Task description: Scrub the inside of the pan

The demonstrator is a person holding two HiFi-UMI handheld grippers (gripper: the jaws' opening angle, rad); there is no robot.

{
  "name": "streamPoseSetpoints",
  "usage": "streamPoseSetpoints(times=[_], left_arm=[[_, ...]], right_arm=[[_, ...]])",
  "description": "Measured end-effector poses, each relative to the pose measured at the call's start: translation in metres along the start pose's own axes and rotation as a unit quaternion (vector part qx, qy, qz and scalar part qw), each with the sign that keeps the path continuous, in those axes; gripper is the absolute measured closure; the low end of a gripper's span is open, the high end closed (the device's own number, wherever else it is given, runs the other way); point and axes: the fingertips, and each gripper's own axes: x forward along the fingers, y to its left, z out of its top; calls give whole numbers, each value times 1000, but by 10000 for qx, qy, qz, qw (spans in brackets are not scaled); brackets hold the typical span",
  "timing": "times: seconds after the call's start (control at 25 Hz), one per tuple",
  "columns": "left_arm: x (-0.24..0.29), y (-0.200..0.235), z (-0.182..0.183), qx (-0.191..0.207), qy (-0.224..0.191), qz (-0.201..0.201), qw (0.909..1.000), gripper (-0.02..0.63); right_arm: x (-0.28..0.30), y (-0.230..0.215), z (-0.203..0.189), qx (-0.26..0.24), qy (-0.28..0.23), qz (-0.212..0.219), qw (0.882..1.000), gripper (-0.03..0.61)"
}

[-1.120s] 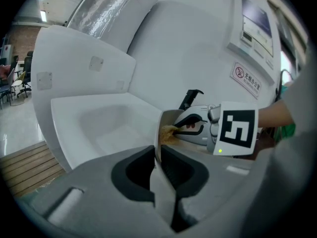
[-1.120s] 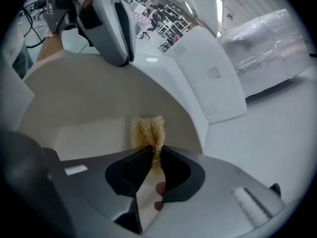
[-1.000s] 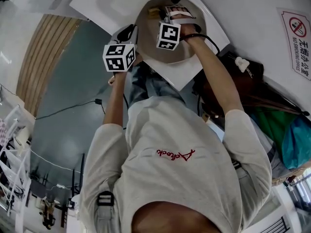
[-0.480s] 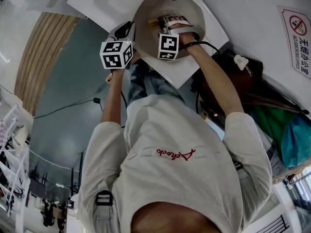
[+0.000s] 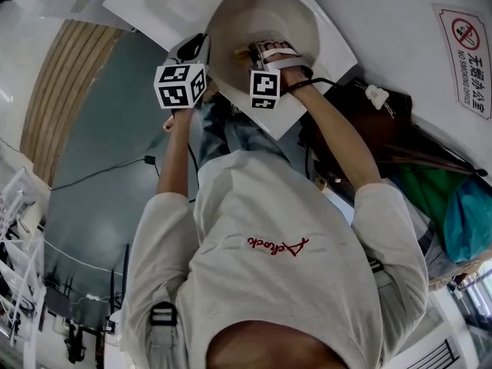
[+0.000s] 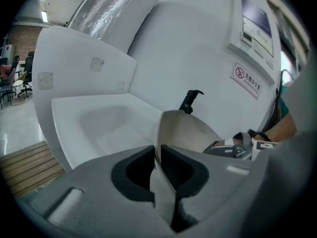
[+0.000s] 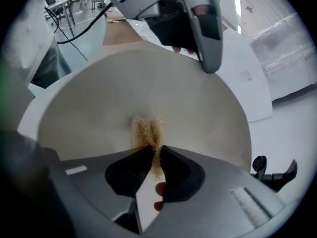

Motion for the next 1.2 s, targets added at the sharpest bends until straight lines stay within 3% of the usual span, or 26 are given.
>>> streamPoseSetpoints(times=[0.56, 0.96, 1.2], left_arm=[[-2, -2, 2, 8, -53, 0, 10000, 572], [-2, -4, 1, 15, -50, -10, 10000, 572], [-2, -3, 2, 17, -53, -22, 10000, 572]], right_arm=[[-7, 27, -3, -74, 32, 305, 9995, 511], [-9, -50, -30, 441, 130, -272, 9986, 511], [-7, -96, -43, 238, 258, -688, 9970, 511]])
